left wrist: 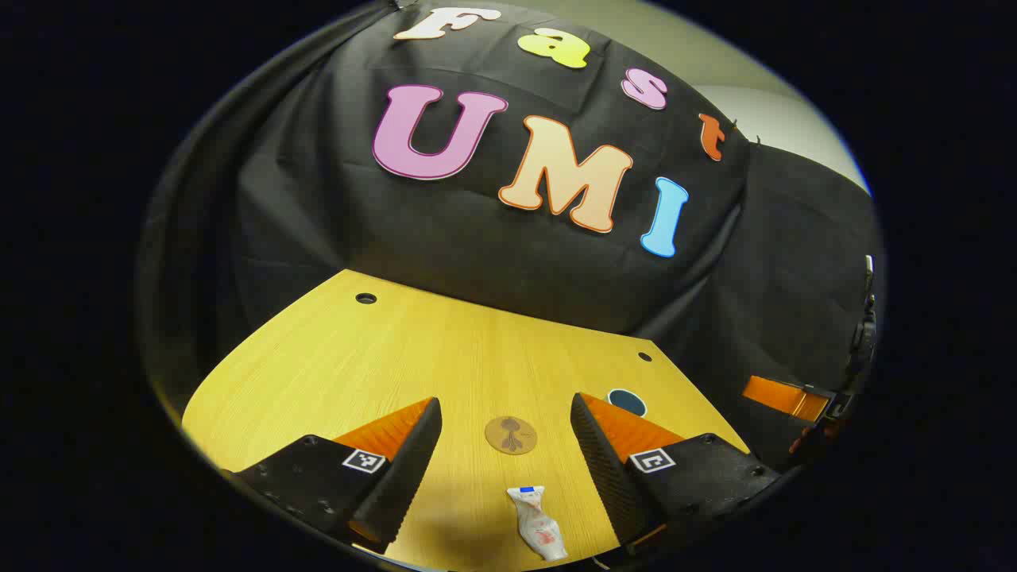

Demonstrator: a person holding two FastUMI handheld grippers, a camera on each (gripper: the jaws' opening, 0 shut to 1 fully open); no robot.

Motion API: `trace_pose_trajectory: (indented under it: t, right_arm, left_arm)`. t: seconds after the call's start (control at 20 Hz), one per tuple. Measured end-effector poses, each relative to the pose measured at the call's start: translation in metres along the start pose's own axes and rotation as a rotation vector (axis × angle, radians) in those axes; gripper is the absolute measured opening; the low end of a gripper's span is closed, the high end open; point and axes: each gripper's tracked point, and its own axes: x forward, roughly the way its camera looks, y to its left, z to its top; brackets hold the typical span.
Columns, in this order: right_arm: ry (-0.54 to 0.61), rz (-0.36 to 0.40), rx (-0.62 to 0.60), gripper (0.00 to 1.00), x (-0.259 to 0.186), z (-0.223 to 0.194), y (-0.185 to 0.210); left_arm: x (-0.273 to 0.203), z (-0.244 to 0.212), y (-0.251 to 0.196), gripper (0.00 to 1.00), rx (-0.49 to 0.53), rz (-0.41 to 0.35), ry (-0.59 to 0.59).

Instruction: Put the toothbrush and toothpaste on the desktop into the cup, then pick up the cup and place it on the coaster on the desktop.

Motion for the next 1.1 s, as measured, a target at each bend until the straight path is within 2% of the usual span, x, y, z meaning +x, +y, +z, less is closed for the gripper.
trace_pose_trajectory:
  t: [0.45, 0.8, 0.9, 0.95, 1.0, 1.1]
  right_arm:
    - [0.084, 0.041, -0.036, 0.98, 0.003, -0.027, 0.009]
    - [0.169, 0.069, -0.055, 0.98, 0.017, -0.050, 0.012]
    - [0.199, 0.079, -0.076, 0.98, 0.024, -0.059, 0.015]
    - [0.219, 0.083, -0.084, 0.95, 0.026, -0.065, 0.015]
    - [0.243, 0.088, -0.089, 0.98, 0.030, -0.072, 0.018]
    - [0.299, 0.104, -0.102, 0.98, 0.038, -0.088, 0.024]
  left_arm:
    - [-0.003, -0.011, 0.002, 0.95, 0.003, 0.011, 0.017]
    - [0.000, -0.019, 0.001, 0.95, 0.058, 0.015, 0.056]
    - [-0.001, -0.025, 0.006, 0.95, 0.079, 0.033, 0.077]
    - [0.000, -0.027, 0.011, 0.95, 0.096, 0.046, 0.089]
    - [0.001, -0.031, 0.013, 0.95, 0.116, 0.055, 0.100]
    - [-0.001, -0.036, 0.018, 0.95, 0.155, 0.070, 0.117]
